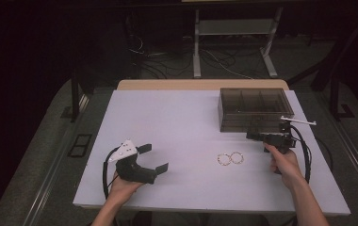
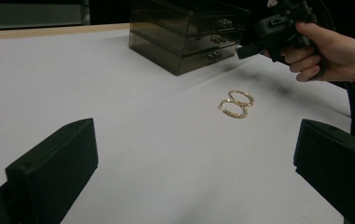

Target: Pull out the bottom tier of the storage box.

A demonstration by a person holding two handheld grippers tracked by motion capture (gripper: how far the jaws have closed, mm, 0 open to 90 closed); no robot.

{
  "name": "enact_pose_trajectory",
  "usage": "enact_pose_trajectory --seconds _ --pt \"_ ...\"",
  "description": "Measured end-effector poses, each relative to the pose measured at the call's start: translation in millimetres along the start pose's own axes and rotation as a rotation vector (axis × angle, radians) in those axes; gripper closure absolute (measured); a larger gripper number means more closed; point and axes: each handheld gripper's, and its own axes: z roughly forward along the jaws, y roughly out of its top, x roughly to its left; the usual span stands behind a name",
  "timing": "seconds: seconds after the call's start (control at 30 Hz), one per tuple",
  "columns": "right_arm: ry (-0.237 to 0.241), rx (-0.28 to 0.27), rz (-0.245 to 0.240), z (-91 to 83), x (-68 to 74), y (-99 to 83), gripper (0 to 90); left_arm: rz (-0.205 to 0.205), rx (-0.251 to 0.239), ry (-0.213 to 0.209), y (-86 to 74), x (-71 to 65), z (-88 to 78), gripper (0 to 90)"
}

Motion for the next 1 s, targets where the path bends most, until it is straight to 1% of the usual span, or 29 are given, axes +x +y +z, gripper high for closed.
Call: enact_pose_trajectory --seconds 0.1,0.13,0.2,0.23,0.27,0.3,0.33,0.37,0.4,0.43,0.47,0.5,0.57,0.6,0.63,0.67,0.7,0.73,0.83,0.87,0.9,0.93,1.0 --pt "0.020 -0.014 0.050 0.8 -4.9 1.0 0.0 0.000 0.001 -0.002 0.0 -0.2 0.5 0.0" --pt "0.018 -0.015 0.066 1.0 -5.6 1.1 0.0 0.002 0.002 -0.004 -0.1 -0.2 0.7 0.0" --pt "0.012 -0.021 0.072 1.5 -7.0 1.2 0.0 0.003 0.002 -0.005 -0.1 -0.2 0.9 0.0" --pt "0.021 -0.029 0.121 1.7 -8.8 1.6 0.0 0.003 0.003 -0.005 0.0 -0.2 1.1 0.0" --pt "0.021 -0.029 0.121 1.7 -8.8 1.6 0.0 0.003 0.003 -0.005 0.0 -0.2 1.1 0.0" --pt "0.019 -0.042 0.155 2.0 -11.0 1.7 0.0 0.004 0.004 -0.004 0.0 0.1 1.1 0.0" --pt "0.019 -0.042 0.155 2.0 -11.0 1.7 0.0 0.004 0.004 -0.004 0.0 0.1 1.1 0.0" --pt "0.002 -0.041 0.195 2.5 -12.8 1.8 0.0 0.003 0.005 -0.004 0.0 0.1 1.2 0.0" --pt "0.002 -0.041 0.195 2.5 -12.8 1.8 0.0 0.003 0.005 -0.004 0.0 0.1 1.2 0.0" --pt "-0.009 -0.044 0.239 3.6 -15.5 1.3 0.0 0.003 0.004 -0.004 0.0 -0.1 1.3 0.0" --pt "-0.009 -0.044 0.239 3.6 -15.5 1.3 0.0 0.003 0.004 -0.004 0.0 -0.1 1.3 0.0" --pt "-0.021 -0.040 0.257 3.7 -16.4 1.4 0.0 0.004 0.005 -0.004 0.0 -0.2 1.3 0.0" --pt "-0.038 -0.052 0.289 4.4 -18.8 0.6 0.0 0.003 0.005 -0.005 0.0 -0.3 1.4 0.0" --pt "-0.048 -0.059 0.295 4.3 -19.6 0.1 0.1 0.004 0.005 -0.005 0.0 -0.2 1.4 0.0" --pt "-0.057 -0.067 0.332 3.9 -20.0 -0.1 1.0 0.004 0.005 -0.005 -0.1 -0.2 1.3 0.0" --pt "-0.057 -0.067 0.332 3.9 -20.0 -0.1 1.0 0.004 0.005 -0.005 -0.1 -0.2 1.3 0.0" --pt "-0.061 -0.093 0.351 3.3 -20.6 -0.9 4.5 0.005 0.005 -0.005 -0.1 -0.1 1.3 0.0" --pt "-0.060 -0.103 0.359 3.2 -21.3 -1.5 4.5 0.005 0.005 -0.005 -0.1 -0.2 1.3 0.0" --pt "-0.074 -0.101 0.363 4.0 -23.2 -2.3 5.0 0.007 0.011 -0.006 -0.3 -0.3 1.5 0.0" --pt "-0.073 -0.102 0.366 4.1 -24.8 -3.1 9.4 0.007 0.011 -0.007 -0.3 -0.6 1.8 0.0" --pt "-0.062 -0.129 0.374 2.7 -27.7 -5.6 14.4 0.008 0.010 -0.008 -0.2 -1.1 2.2 0.0" --pt "-0.067 -0.133 0.368 3.0 -29.5 -6.3 14.5 0.010 0.010 -0.009 -0.2 -1.0 2.3 0.0" --pt "-0.074 -0.126 0.372 3.1 -30.1 -6.3 15.2 0.010 0.013 -0.009 -0.2 -1.0 2.4 0.0"
